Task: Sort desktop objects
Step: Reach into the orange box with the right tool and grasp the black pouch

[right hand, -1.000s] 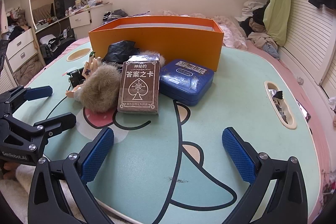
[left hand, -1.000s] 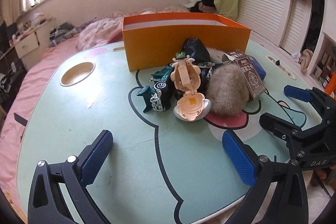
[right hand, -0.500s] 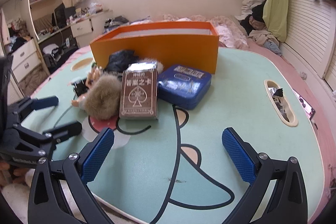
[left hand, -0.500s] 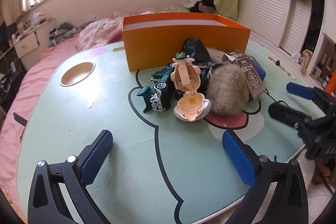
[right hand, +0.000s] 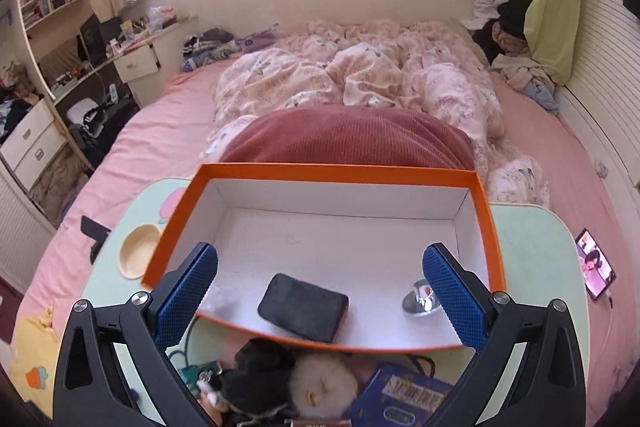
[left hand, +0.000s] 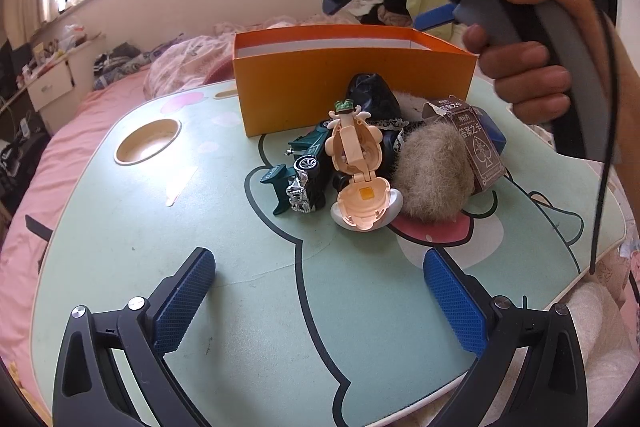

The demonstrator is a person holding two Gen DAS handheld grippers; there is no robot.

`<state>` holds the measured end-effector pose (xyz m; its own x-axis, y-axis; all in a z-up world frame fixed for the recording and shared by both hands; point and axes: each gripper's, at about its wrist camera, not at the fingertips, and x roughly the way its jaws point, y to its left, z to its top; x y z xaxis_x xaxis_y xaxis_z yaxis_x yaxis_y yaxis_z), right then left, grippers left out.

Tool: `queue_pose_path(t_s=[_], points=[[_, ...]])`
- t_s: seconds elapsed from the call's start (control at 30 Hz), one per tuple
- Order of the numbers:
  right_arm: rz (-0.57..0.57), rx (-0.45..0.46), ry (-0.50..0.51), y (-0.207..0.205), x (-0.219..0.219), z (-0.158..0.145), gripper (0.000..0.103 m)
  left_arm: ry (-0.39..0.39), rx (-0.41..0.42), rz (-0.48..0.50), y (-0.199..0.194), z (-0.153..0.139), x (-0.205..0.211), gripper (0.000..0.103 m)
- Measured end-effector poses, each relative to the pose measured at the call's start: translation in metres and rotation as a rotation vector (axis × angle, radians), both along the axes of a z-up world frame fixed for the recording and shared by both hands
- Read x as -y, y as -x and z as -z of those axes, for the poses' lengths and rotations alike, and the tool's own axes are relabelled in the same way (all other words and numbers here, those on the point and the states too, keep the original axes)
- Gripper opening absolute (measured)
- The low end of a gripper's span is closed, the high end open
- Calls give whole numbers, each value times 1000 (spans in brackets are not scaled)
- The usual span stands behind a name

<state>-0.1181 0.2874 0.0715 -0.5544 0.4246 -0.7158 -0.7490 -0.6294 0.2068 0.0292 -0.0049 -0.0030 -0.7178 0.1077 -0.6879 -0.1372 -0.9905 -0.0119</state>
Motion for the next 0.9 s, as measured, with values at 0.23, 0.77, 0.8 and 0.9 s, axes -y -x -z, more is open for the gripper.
queue_pose_path(t_s=[0.23, 0.77, 0.8, 0.9], points=[[-2, 82, 93, 1, -5, 35, 102, -1, -1, 3, 2, -1, -3, 103], [-115, 133, 357, 16, -26, 35, 95, -2, -1, 2, 2, -1, -3, 103], [-134, 156, 412, 21, -31, 37, 89, -2, -1, 2, 2, -1, -3, 103], [-146, 217, 528, 33, -42, 42, 80, -2, -1, 2, 2, -1, -4, 103]])
